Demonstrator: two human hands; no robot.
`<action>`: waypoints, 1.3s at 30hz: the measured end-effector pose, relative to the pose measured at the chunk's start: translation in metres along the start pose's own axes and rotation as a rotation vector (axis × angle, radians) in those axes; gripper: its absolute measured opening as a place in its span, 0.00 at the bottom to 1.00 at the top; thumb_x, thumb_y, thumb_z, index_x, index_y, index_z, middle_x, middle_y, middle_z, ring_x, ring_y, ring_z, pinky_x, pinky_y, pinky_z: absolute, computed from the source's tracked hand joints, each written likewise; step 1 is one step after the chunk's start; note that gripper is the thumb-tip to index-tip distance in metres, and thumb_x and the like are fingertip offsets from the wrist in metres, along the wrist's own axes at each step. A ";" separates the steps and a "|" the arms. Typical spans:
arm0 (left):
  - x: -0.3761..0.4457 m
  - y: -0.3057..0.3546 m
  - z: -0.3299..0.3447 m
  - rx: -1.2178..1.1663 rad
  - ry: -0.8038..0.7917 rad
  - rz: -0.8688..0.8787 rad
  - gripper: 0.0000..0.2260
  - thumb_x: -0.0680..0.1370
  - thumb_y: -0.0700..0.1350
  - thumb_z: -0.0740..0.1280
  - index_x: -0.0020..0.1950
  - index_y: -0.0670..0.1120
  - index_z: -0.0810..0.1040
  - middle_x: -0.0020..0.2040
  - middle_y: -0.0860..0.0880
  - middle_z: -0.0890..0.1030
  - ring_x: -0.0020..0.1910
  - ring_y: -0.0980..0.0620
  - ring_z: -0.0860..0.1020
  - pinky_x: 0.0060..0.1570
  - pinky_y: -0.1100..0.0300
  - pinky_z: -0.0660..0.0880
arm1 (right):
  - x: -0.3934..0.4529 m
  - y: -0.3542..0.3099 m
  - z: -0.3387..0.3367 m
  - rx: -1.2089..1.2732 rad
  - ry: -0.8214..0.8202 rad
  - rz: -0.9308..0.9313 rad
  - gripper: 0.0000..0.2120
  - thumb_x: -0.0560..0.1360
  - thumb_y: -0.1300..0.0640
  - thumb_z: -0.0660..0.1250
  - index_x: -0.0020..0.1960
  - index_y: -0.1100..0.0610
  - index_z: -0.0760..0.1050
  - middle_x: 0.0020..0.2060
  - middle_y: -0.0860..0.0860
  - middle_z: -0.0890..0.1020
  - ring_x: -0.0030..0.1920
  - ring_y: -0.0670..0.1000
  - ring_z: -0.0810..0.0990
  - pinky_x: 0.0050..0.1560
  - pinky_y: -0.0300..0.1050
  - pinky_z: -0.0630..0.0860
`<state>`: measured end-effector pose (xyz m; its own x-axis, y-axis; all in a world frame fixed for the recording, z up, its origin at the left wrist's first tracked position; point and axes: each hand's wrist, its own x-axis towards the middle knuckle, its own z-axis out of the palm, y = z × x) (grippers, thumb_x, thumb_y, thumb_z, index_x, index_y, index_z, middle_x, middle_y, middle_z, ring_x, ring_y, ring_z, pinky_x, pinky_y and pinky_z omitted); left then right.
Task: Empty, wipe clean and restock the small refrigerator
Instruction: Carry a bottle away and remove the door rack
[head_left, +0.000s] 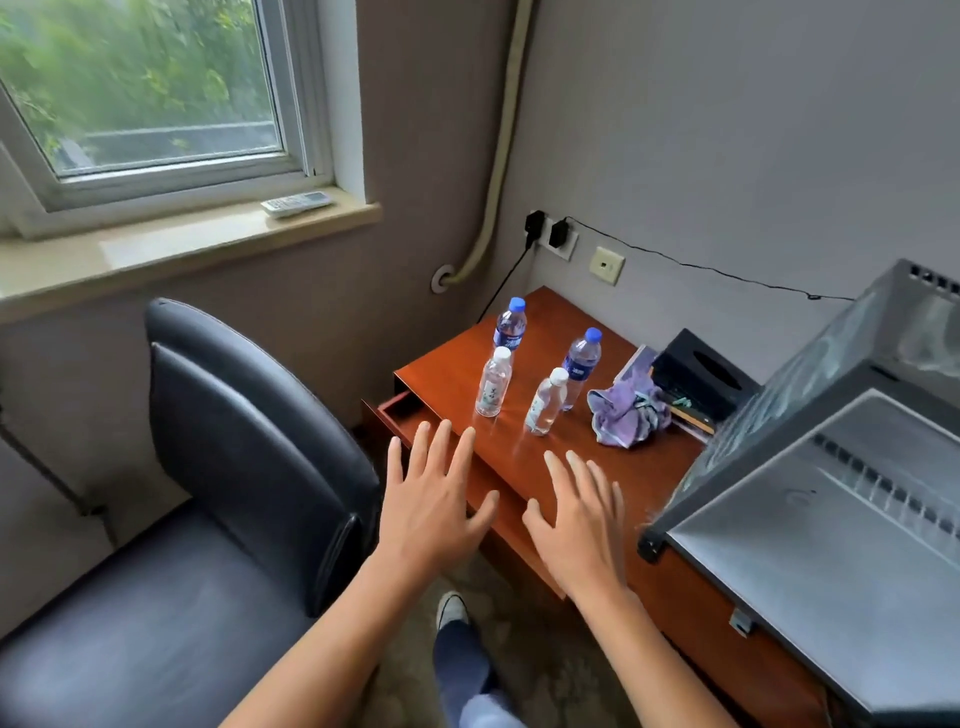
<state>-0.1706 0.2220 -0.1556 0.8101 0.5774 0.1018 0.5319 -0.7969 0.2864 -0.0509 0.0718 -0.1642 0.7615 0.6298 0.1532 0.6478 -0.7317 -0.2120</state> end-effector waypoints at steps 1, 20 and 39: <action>0.010 -0.002 -0.001 -0.001 -0.005 0.002 0.36 0.78 0.71 0.46 0.83 0.57 0.48 0.84 0.50 0.50 0.83 0.45 0.44 0.79 0.38 0.38 | 0.015 -0.004 0.000 0.006 0.004 -0.007 0.30 0.78 0.42 0.63 0.79 0.46 0.63 0.78 0.50 0.67 0.78 0.53 0.61 0.78 0.60 0.56; 0.185 -0.080 -0.011 0.100 0.000 -0.186 0.39 0.75 0.70 0.41 0.84 0.53 0.51 0.84 0.48 0.54 0.83 0.45 0.47 0.80 0.39 0.43 | 0.354 -0.030 0.057 0.067 -0.182 0.001 0.29 0.79 0.51 0.65 0.78 0.48 0.62 0.70 0.54 0.68 0.66 0.59 0.71 0.59 0.51 0.73; 0.162 -0.129 -0.034 0.166 0.105 -0.279 0.37 0.77 0.69 0.48 0.83 0.52 0.54 0.83 0.47 0.58 0.83 0.44 0.51 0.79 0.39 0.45 | 0.367 -0.060 0.058 0.128 -0.020 -0.090 0.19 0.78 0.62 0.69 0.68 0.54 0.75 0.61 0.57 0.74 0.59 0.59 0.75 0.48 0.45 0.68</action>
<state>-0.1167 0.4246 -0.1438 0.6024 0.7856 0.1410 0.7694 -0.6185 0.1592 0.1884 0.3623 -0.1513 0.6988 0.6976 0.1579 0.7046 -0.6333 -0.3201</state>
